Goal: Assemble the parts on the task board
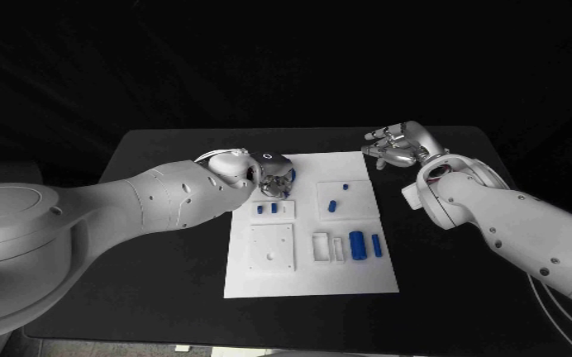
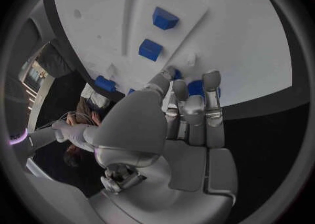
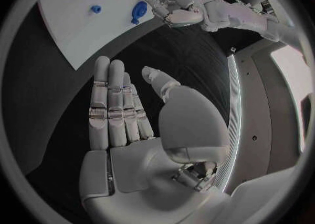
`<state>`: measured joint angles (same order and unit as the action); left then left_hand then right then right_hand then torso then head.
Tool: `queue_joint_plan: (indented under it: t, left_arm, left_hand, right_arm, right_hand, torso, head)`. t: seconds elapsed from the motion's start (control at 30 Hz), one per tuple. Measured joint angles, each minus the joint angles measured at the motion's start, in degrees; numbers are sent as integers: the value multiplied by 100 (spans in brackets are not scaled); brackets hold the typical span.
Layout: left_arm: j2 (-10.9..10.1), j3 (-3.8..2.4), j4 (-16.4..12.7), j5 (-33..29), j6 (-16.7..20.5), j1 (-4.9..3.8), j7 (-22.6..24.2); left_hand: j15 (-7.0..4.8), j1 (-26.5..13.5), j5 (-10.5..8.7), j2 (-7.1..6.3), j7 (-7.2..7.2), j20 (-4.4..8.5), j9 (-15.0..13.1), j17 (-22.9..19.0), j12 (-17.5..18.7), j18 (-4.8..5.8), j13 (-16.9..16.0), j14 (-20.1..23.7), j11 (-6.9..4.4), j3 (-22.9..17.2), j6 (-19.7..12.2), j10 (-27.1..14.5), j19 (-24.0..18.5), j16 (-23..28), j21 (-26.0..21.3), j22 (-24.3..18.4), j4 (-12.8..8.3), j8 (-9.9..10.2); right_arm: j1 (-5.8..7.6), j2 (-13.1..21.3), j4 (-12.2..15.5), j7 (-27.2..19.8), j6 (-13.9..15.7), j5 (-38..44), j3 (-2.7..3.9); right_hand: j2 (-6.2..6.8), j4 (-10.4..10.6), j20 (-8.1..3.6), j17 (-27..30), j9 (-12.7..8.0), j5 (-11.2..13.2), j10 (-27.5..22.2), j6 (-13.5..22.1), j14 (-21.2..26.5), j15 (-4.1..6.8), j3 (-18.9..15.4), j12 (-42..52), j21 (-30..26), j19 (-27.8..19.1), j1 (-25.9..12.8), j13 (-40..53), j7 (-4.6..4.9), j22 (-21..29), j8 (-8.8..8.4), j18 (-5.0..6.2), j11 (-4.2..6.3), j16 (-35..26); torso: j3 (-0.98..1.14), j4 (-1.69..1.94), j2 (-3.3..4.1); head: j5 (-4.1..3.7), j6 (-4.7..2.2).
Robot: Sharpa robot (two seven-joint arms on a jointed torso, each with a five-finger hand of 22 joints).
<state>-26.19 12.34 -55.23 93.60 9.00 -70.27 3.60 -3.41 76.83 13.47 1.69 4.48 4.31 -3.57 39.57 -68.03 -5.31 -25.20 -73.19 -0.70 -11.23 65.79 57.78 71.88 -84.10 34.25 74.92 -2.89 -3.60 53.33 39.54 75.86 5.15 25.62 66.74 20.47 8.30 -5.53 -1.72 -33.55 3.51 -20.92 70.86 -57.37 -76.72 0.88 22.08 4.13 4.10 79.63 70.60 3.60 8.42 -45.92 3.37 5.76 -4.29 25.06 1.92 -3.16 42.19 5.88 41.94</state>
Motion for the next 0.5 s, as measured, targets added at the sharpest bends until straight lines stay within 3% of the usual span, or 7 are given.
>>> queue_joint_plan:
  t: [0.13, 0.17, 0.3, 0.5]
  left_arm:
    - [3, -4, -25, 2, -47, -9, -54]
    - [4, -4, -33, 3, -59, -11, -72]
    - [4, -6, -56, 5, -69, -14, -121]
    - [-32, 0, -91, -66, 27, -2, -152]
  left_hand:
    - [-7, -18, 22, 3, -1, 0, 2, 227, 59, 0, -129, -94, -1, -96, 0, 59, 0, 49, 67, 0, 54, 0]
    - [2, -50, 31, -28, -1, 0, 2, 416, 176, 0, -306, -150, 0, -175, -1, 120, 0, 159, 138, 0, 67, 0]
    - [-19, -65, 381, -42, -2, 0, 10, 590, 249, 0, -431, -186, -1, -249, -2, 139, 0, 223, 177, -1, 46, 11]
    - [-29, -94, 499, -73, -10, 30, 5, 697, 277, 1, -431, -278, -31, -313, -12, 233, 30, 223, 177, -1, -40, 33]
  right_arm:
    - [0, -1, 0, -1, -1, -3, 0]
    - [0, -2, -1, -1, -1, -4, 0]
    - [0, -6, -1, -2, -1, -6, 0]
    - [0, -11, -3, -4, -2, -9, 0]
  right_hand:
    - [0, 0, 0, 0, 0, 0, 0, 0, 0, 0, 0, 0, 0, 0, 0, 0, 0, 0, 0, -2, 0, 0]
    - [0, 0, 0, 0, 0, 0, 0, 0, 0, 0, 0, 0, 0, 0, 0, 0, 0, 0, 0, -2, 0, 0]
    - [0, 0, 0, 0, 0, 0, 0, 0, 0, 0, 0, 0, 0, 0, 0, 0, 0, 0, 0, -3, 0, 0]
    - [0, 0, 0, 1, 0, 0, 0, 0, 0, 0, 0, 0, 0, 0, 0, 0, 0, -1, 0, -5, 0, 0]
  torso:
    - [0, 0, 1]
    - [0, 0, 1]
    - [0, -3, 1]
    - [1, -5, 2]
  head:
    - [0, 3]
    - [0, 3]
    - [1, -7]
    - [6, -25]
